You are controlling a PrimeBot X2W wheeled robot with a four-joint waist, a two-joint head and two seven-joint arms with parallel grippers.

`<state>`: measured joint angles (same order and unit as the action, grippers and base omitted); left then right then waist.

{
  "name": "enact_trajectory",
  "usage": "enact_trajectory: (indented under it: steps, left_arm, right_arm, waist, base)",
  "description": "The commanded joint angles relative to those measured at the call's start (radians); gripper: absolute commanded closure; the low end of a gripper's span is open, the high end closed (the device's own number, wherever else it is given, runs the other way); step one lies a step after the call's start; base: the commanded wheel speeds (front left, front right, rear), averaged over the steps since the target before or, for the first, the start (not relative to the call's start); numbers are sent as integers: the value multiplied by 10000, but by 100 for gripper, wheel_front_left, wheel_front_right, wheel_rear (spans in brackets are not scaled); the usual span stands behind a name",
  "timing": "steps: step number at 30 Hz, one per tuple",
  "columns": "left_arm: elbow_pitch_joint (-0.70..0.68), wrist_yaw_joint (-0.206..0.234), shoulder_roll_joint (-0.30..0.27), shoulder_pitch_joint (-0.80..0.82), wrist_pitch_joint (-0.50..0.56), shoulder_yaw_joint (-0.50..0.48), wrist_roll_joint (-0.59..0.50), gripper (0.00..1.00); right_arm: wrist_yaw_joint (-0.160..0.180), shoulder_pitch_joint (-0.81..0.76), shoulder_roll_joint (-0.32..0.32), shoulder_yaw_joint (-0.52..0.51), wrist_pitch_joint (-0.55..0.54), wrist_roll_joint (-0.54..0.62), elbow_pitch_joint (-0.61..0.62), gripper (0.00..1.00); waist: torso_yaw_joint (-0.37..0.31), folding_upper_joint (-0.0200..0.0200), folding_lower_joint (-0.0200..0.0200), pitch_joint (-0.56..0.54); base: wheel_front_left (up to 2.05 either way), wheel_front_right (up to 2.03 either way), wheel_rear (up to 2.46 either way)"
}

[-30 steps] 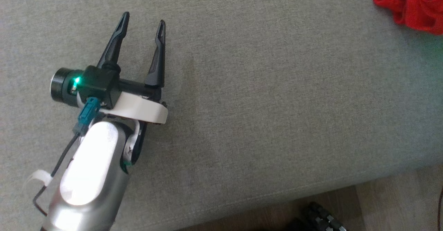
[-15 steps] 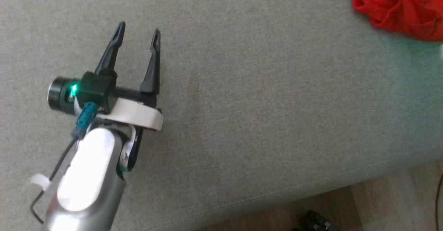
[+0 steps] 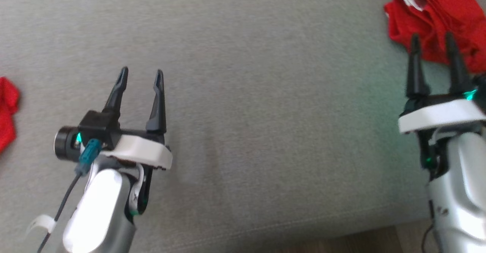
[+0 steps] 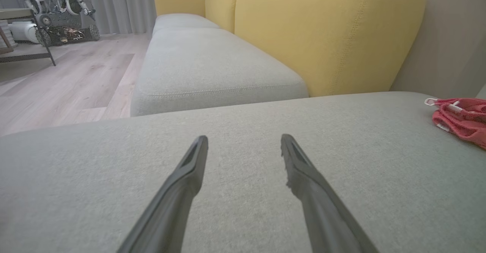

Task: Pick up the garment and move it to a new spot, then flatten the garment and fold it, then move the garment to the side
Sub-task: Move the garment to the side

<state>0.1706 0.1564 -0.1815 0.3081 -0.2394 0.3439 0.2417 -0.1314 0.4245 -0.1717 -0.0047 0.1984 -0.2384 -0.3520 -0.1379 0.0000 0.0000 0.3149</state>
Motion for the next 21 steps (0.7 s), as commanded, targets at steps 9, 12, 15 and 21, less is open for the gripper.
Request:
enact_trajectory:
  steps: [9, 12, 15, 21]
  left_arm:
    - [-137, 173, -175, -369, -148, -646, 313, 0]
    - [-105, 184, -236, -557, -167, -746, 389, 0]
    - [-55, 173, -282, -786, -181, -794, 450, 0]
    - [-52, 217, -334, -1361, -198, -781, 486, 0]
  right_arm:
    - [7, -1232, 706, 224, -615, 540, 2009, 0]
    - [7, -1630, 824, 258, -789, 648, 2321, 0]
    - [7, -2017, 899, 292, -927, 714, 2533, 0]
    - [7, -2857, 1006, 324, -1199, 817, 2994, 0]
  waist:
    - [1048, 0, 0, -821]
    - [1143, 0, 0, -1082]
    - [1155, 0, 0, -1371]
    - [1079, 0, 0, -1959]
  base:
    - [0, 0, 0]
    - [0, 0, 0]
    - [0, 0, 0]
    - [0, 0, 0]
